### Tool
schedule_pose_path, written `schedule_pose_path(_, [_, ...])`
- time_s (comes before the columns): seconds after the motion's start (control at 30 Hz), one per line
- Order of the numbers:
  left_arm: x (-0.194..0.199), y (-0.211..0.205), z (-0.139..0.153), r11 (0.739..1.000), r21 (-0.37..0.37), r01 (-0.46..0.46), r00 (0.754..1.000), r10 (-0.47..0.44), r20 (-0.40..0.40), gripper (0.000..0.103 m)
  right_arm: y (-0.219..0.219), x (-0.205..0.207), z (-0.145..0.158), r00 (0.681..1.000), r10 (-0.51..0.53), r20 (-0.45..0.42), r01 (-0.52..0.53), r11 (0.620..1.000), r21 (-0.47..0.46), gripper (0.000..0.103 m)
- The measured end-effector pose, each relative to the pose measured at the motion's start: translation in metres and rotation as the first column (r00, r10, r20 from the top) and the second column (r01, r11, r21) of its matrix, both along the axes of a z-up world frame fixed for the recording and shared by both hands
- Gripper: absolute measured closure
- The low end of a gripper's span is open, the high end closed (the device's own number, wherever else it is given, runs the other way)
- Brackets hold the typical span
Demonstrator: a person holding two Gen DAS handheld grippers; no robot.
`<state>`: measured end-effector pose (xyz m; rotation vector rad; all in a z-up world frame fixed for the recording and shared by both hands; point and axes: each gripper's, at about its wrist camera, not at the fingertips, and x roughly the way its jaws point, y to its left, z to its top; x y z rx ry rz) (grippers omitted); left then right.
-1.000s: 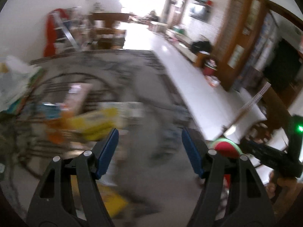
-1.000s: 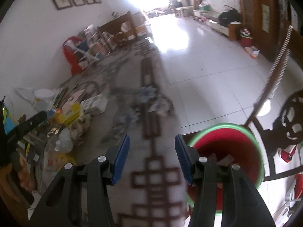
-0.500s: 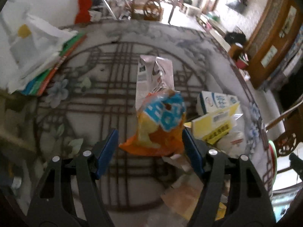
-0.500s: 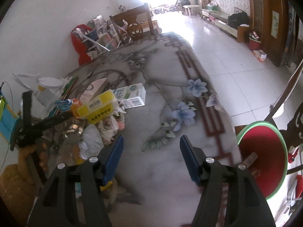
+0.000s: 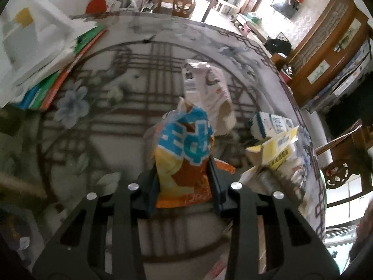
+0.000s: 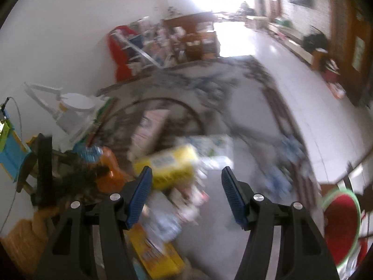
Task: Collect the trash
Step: 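Grasp the orange chip bag with the left gripper, then grasp the pink-white paper packet with the right gripper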
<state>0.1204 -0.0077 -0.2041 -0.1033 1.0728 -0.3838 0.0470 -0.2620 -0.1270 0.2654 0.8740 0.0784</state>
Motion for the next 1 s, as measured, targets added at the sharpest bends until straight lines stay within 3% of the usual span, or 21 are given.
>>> schedule_pose_path(0.13, [-0.007,0.026,-0.003,1.000,-0.013,-0.015,0.999,0.014,-0.039,0.067,0.031,0.061,-0.006,0.996,0.080,-0.037,-0.079,0.997,0.026,0.043])
schedule_pose_path(0.3, [-0.006,0.049,-0.017,0.997,-0.044,-0.060,0.994,0.055,-0.093,0.067,0.065,0.141,-0.044,0.979,0.127,-0.161,-0.116,0.990,0.076,0.043])
schedule_pose_path(0.43, [0.002,0.057,-0.022,0.995,-0.067,-0.073,0.993,0.066,-0.101,0.067,0.087,0.181,-0.075,0.959,0.136,-0.250,-0.135,0.991,0.024,0.044])
schedule_pose_path(0.67, [0.018,0.057,-0.035,0.992,-0.084,-0.096,0.988,0.085,-0.126,0.058,0.097,0.212,-0.113,0.922,0.135,-0.364,-0.135,0.990,0.026,0.041])
schedule_pose_path(0.93, [0.025,0.054,-0.048,0.989,-0.079,-0.123,0.983,0.111,-0.148,0.041,0.088,0.214,-0.126,0.918,0.124,-0.377,-0.110,0.992,0.058,0.041])
schedule_pose_path(1.0, [0.024,0.055,-0.050,0.987,-0.076,-0.140,0.981,0.128,-0.146,0.041,0.087,0.214,-0.125,0.921,0.130,-0.368,-0.118,0.991,0.057,0.041])
